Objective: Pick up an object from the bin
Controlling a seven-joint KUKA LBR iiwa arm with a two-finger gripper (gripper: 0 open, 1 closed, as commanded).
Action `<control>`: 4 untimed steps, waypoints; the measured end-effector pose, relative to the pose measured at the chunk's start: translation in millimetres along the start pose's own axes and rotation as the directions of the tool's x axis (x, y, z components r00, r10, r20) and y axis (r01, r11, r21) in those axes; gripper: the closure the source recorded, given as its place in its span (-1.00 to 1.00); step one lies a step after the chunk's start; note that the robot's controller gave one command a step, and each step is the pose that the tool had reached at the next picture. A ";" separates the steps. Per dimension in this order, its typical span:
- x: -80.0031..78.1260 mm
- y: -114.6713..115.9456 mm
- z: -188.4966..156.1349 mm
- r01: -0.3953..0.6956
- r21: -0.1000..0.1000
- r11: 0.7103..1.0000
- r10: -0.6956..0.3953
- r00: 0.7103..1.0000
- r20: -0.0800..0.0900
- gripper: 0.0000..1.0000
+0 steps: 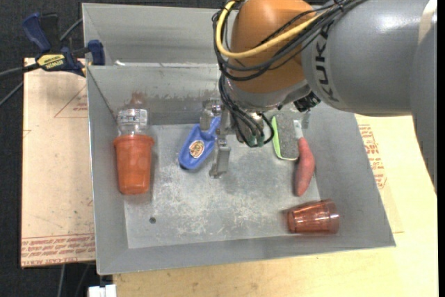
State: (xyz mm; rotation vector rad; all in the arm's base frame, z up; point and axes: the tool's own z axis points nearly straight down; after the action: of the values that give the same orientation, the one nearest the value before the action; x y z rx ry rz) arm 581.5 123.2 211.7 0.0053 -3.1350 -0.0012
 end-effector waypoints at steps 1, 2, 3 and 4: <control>-1.5 -0.8 -4.8 -0.003 -0.001 1.000 0.003 1.000 0.008 -1.00; -1.6 -1.4 -3.1 -0.005 -0.002 1.000 0.005 1.000 0.010 -1.00; 55.2 -28.9 -17.5 -0.044 -0.001 0.999 0.044 0.999 0.002 -1.00; -3.9 -19.4 26.1 0.299 0.003 0.954 -0.299 0.954 0.018 -1.00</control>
Offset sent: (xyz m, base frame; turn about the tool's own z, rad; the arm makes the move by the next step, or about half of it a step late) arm -0.0042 -0.0321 -0.0921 0.0596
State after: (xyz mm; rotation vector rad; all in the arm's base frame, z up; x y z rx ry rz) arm 585.3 103.8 185.5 0.4815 -3.1166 -0.0032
